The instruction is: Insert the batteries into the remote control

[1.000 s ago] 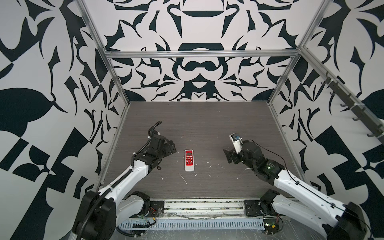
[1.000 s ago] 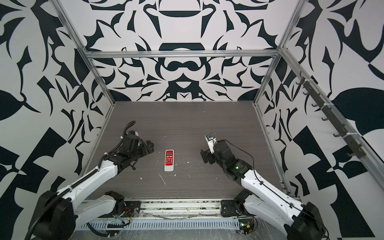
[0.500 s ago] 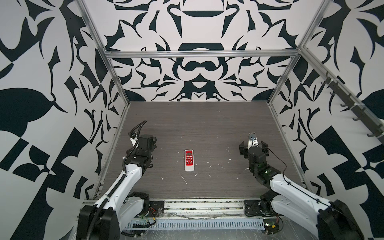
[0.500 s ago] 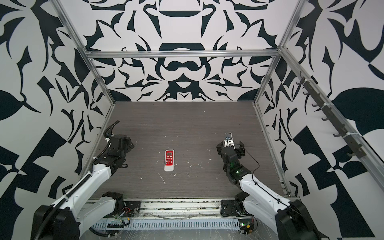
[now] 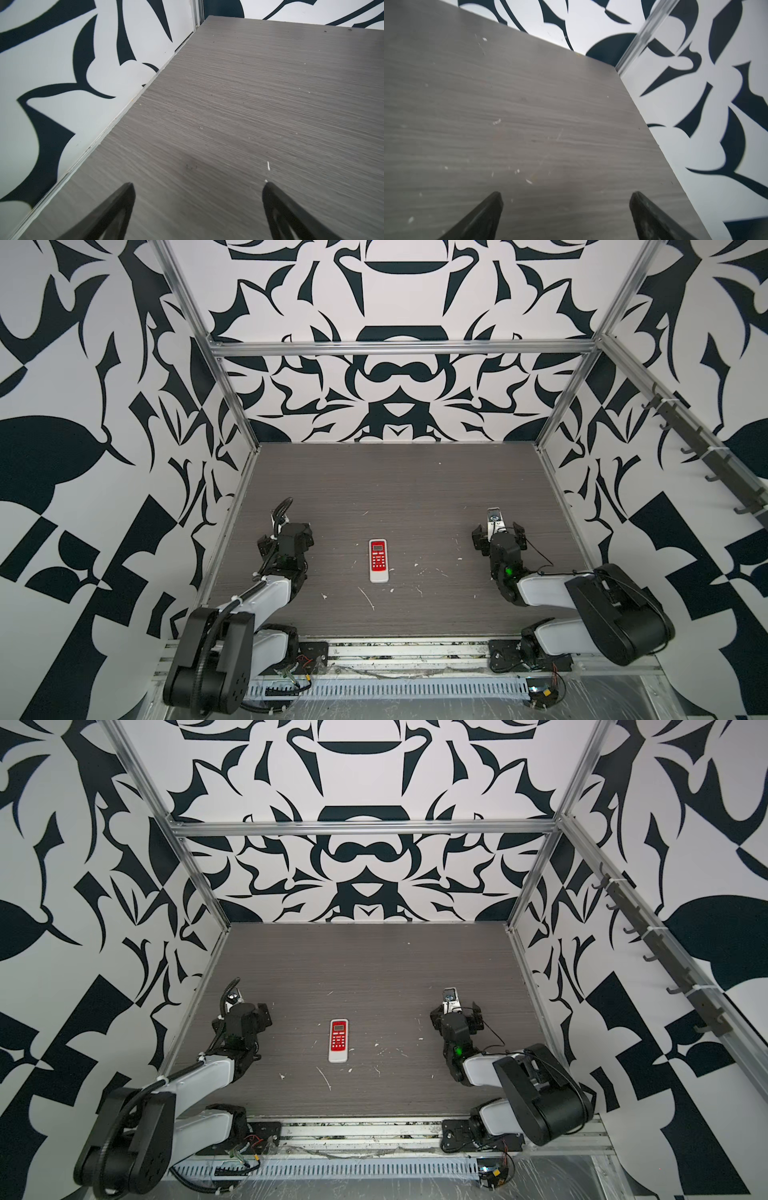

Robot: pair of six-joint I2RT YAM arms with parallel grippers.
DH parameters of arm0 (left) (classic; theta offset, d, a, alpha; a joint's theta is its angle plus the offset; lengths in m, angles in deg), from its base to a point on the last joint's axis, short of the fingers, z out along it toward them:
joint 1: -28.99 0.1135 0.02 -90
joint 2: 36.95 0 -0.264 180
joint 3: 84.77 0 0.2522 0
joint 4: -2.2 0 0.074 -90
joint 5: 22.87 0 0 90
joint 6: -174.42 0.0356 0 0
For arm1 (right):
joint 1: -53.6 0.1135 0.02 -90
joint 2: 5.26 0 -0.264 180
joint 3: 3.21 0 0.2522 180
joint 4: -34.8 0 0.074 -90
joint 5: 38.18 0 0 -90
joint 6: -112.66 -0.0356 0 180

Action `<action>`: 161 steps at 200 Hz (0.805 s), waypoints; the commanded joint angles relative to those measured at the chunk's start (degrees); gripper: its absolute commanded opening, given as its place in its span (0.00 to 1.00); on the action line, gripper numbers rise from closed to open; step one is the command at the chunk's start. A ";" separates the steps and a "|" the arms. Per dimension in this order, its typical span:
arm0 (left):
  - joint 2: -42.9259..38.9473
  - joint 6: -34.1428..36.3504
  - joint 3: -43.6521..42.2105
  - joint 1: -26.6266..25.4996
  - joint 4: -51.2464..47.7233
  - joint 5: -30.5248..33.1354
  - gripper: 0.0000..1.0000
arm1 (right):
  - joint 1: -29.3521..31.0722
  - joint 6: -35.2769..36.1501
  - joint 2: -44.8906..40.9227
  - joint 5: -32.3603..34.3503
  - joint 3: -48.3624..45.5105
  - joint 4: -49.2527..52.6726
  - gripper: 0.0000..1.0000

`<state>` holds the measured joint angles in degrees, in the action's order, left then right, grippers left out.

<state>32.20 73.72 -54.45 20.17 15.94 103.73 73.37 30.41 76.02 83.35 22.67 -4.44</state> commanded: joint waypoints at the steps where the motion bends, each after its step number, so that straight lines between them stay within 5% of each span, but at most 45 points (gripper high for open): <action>1: 3.30 3.68 1.40 0.64 13.12 -0.56 0.99 | -1.22 0.80 3.09 -1.39 0.84 -12.28 1.00; 71: 19.91 10.07 -0.95 2.84 40.33 -5.09 0.99 | -6.80 -4.95 5.72 -5.17 3.08 -9.00 1.00; 94: 17.16 7.86 -0.89 3.65 34.56 -7.99 0.99 | -8.08 -6.12 10.04 -2.46 6.06 -8.40 1.00; 122: 23.99 9.06 -0.76 5.30 43.31 -10.33 0.99 | -11.02 -9.44 8.50 -5.72 7.08 -3.04 1.00; 140: 19.75 6.33 1.50 5.97 31.19 -11.87 0.99 | -11.06 -9.47 8.38 -5.69 7.11 -2.85 1.00; 161: 22.01 7.04 2.48 6.53 33.65 -11.68 0.99 | -11.02 -9.40 8.40 -5.60 7.04 -2.98 1.00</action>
<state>53.70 81.02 -54.21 26.01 48.64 93.48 62.35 22.52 85.52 78.34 28.57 -7.56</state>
